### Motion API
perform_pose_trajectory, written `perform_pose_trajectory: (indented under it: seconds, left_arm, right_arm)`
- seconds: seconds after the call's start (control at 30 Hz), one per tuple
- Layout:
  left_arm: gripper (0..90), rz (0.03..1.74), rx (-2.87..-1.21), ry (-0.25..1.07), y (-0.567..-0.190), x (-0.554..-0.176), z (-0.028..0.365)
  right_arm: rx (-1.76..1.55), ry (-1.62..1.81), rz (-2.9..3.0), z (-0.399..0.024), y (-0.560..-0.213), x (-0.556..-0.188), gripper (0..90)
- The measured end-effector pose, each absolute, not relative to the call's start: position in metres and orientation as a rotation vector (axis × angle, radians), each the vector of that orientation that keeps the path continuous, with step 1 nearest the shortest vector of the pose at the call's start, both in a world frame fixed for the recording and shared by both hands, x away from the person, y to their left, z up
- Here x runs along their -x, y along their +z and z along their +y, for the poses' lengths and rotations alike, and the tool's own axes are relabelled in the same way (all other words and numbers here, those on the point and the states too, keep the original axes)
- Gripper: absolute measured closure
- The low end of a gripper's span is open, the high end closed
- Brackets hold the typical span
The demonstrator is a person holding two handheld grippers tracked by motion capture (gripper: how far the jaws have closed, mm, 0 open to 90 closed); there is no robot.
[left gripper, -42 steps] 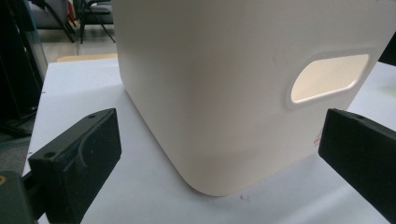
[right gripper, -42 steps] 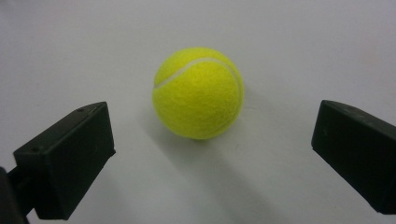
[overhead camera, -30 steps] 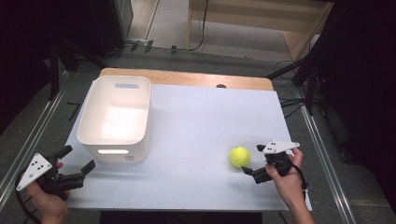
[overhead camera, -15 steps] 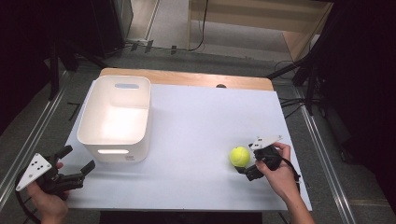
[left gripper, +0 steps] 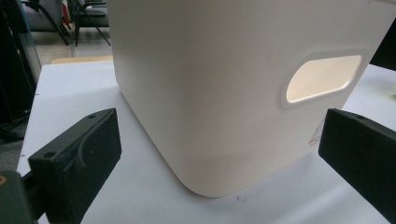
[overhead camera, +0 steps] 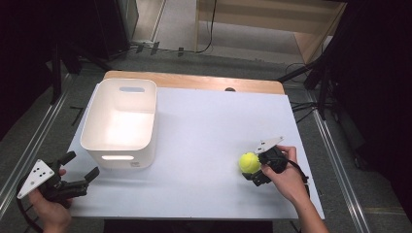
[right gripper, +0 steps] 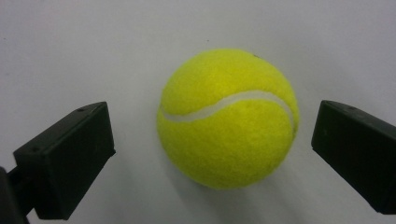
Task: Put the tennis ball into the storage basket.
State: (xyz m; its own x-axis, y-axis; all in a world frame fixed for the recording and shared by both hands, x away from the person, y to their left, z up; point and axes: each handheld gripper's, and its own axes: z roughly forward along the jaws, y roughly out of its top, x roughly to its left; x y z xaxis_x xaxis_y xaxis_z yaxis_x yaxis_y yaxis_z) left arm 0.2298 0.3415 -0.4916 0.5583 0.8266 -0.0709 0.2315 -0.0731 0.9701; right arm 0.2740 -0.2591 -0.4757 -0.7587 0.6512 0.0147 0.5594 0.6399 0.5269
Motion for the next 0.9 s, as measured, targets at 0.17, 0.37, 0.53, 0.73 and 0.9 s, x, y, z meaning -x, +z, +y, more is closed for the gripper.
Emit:
perform_pose_trajectory:
  seconds: [0.17, 0.37, 0.53, 0.73, 0.9]
  left_arm:
    - [0.0, 0.911, -1.615, 0.626, -0.4917, -0.2296, 0.3409]
    - [0.0, 0.91, -1.612, 0.627, -0.4919, -0.2296, 0.3409]
    - [0.0, 0.91, -1.613, 0.626, -0.492, -0.2297, 0.3409]
    - [0.0, 0.911, -1.614, 0.627, -0.4921, -0.2298, 0.3409]
    - [0.0, 0.913, -1.613, 0.626, -0.4922, -0.2298, 0.3409]
  right_arm:
    - [-1.01, 0.712, 2.702, -0.2553, -0.4779, -0.2785, 0.0]
    - [-1.023, 0.679, 2.719, -0.2529, -0.4822, -0.282, 4.7]
    - [-1.019, 0.682, 2.73, -0.2519, -0.4827, -0.2836, 12.5]
    - [-1.038, 0.654, 2.724, -0.2507, -0.4838, -0.2838, 19.2]
    - [-1.036, 0.659, 2.716, -0.2512, -0.4835, -0.2845, 22.6]
